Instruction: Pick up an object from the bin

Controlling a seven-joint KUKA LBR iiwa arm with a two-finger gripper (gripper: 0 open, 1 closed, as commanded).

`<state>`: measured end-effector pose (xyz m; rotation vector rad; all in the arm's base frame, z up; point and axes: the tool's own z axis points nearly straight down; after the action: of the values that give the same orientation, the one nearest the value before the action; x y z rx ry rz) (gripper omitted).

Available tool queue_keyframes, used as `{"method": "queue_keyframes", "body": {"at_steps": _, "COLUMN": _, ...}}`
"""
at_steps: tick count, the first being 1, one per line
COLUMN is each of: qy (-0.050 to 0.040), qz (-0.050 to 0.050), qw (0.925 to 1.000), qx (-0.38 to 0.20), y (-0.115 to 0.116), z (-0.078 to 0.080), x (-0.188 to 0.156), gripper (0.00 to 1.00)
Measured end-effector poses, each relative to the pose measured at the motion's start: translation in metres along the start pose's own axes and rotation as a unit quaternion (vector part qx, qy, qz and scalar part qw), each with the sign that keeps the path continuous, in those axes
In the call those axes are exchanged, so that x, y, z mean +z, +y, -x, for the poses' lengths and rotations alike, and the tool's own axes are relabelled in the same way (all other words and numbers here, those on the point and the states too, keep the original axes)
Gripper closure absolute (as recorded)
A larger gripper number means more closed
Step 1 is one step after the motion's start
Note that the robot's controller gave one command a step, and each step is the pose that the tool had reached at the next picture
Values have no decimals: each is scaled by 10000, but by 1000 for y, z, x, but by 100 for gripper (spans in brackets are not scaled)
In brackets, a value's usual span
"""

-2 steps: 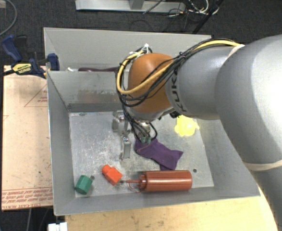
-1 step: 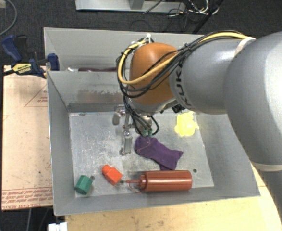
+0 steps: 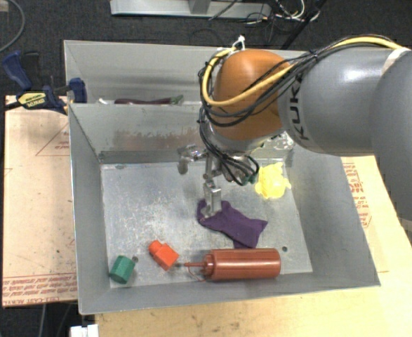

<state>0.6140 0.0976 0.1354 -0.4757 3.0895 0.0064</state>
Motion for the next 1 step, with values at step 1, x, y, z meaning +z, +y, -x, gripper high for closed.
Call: {"method": "queue_keyframes", "body": {"at_steps": 1, "qy": 70, "qz": 10, "qw": 9999, "qx": -107, "y": -14, "z": -21, "x": 17, "gripper": 0}}
